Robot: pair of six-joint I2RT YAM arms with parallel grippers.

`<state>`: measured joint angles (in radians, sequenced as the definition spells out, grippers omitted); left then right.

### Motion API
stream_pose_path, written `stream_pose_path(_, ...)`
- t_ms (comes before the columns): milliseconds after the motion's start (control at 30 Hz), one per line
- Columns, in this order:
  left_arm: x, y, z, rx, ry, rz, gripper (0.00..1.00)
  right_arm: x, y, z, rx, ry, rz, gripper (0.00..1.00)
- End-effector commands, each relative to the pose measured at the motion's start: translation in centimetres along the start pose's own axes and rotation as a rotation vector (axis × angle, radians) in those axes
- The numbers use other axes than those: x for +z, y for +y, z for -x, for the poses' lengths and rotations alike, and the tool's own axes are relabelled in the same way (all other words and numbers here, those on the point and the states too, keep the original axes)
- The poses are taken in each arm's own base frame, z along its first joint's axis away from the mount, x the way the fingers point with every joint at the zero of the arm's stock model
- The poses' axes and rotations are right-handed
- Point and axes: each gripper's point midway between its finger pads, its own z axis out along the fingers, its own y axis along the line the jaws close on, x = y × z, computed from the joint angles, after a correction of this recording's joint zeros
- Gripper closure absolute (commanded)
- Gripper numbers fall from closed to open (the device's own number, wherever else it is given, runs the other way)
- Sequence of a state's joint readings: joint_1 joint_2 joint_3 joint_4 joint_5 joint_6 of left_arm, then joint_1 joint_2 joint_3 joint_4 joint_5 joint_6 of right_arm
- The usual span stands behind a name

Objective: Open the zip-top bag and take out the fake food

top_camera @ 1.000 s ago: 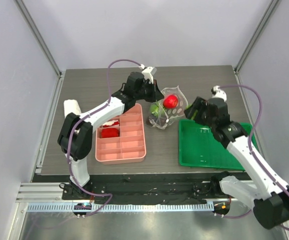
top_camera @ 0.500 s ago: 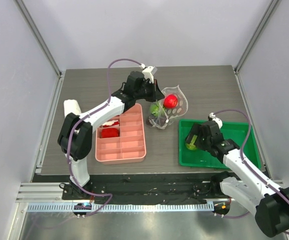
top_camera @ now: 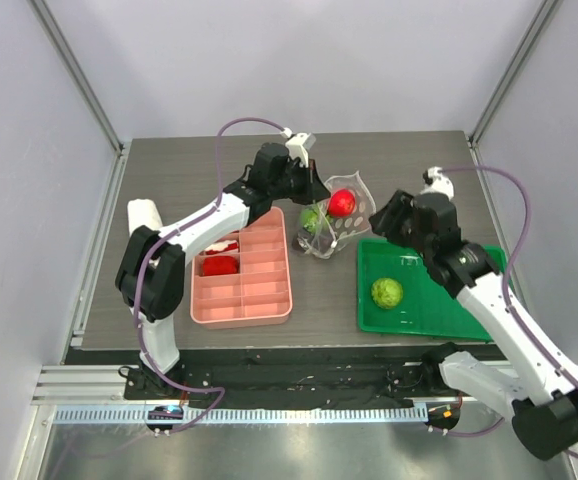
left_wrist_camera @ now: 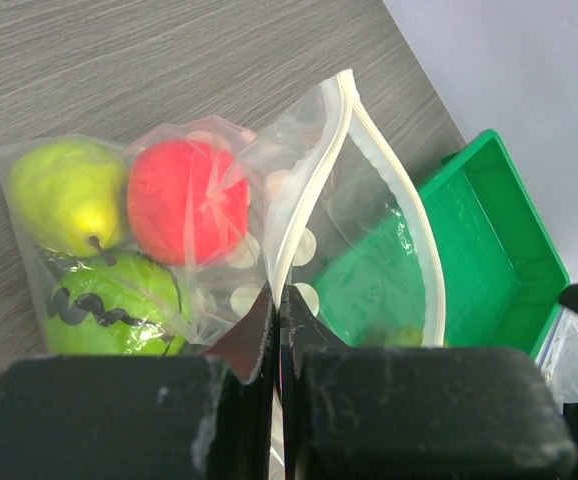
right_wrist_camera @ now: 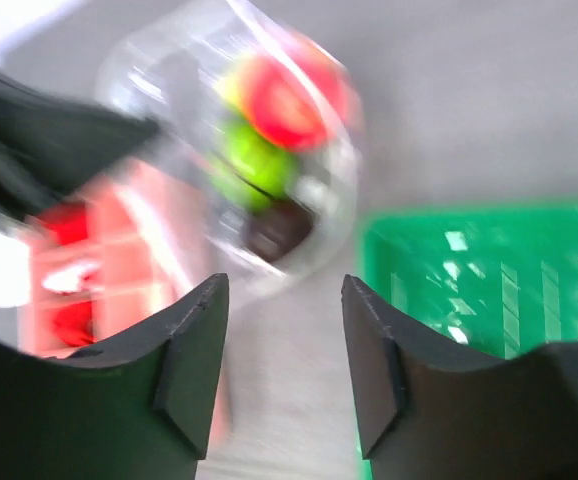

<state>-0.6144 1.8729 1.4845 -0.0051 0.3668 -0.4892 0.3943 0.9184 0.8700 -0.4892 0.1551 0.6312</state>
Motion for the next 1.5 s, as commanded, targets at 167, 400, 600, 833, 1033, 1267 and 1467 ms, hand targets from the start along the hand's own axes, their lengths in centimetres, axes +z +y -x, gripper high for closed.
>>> stream_pose_path(167,0.1,-2.1,2.1,0.045,-0.047,-0.037,1.0,6.2,9.1,4.3,0.023,-0.022,0.143,0.62)
stream_pose_path(400,0.3,-1.2,1.5,0.062,-0.034,0.011,1.0,12.7,8.1,2.3,0.016,0.016,0.061,0.72)
stream_pose_path(600,1.0,0.3,0.6,0.084,-0.013,0.054,1.0,16.8,6.5,0.9,-0.031,-0.023,0.043,0.55)
stream_pose_path(833,2.3,0.6,0.4,0.083,0.004,0.042,1.0,19.9,5.1,0.8,-0.002,-0.046,0.025,0.34)
stream_pose_path(1033,3.0,1.5,0.2,0.103,0.017,0.068,1.0,22.7,2.6,-0.9,0.021,0.008,-0.034,0.23)
stream_pose_path(1267,3.8,2.8,-0.6,0.1,0.034,0.091,1.0,26.1,2.1,-2.3,-0.025,0.055,-0.03,0.03)
stream_pose_path(1467,3.8,3.5,-0.7,0.105,0.034,0.107,1.0,27.5,2.0,-3.0,-0.07,0.068,-0.019,0.17)
